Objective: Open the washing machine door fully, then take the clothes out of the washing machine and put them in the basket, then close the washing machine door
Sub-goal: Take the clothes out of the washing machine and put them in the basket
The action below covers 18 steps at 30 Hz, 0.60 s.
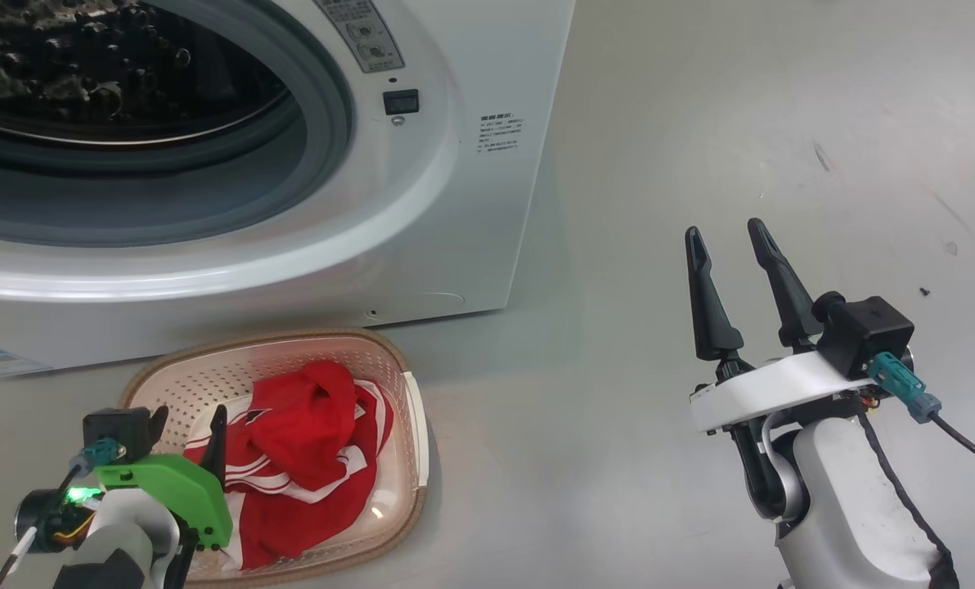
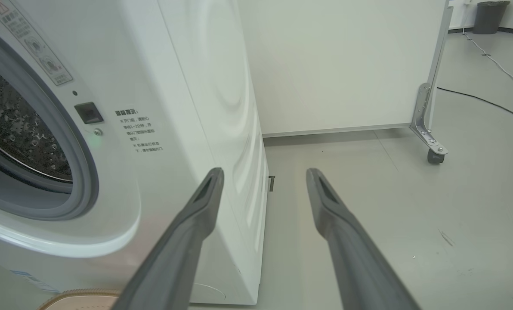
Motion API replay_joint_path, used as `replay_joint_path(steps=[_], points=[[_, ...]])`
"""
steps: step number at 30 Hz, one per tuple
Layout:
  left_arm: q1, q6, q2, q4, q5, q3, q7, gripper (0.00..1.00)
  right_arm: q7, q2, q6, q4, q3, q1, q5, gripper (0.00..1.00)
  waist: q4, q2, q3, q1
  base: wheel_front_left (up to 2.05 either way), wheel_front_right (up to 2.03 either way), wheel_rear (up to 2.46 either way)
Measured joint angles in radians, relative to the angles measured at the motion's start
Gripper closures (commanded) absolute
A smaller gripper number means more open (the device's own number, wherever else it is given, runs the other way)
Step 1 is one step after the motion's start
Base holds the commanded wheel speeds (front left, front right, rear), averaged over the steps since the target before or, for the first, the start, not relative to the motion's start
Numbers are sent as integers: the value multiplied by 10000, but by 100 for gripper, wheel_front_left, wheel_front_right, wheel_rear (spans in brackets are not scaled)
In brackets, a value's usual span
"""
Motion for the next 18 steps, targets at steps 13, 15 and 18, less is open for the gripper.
replay_joint_path(steps=[13, 15, 18], points=[[44, -2, -111, -2272, -359, 537, -8, 0, 0, -2, 77, 150, -253, 616, 4, 0, 914, 0, -1274, -1, 0, 0, 0], [84, -2, -109, -2683, -359, 640, -10, 0, 0, 0, 79, 150, -251, 688, 12, 0, 1033, 0, -1480, 0, 0, 0, 0], [385, -2, -107, -3227, -359, 742, -10, 0, 0, 2, 82, 146, -251, 840, 25, 0, 1184, 0, -1789, 0, 0, 0, 0]])
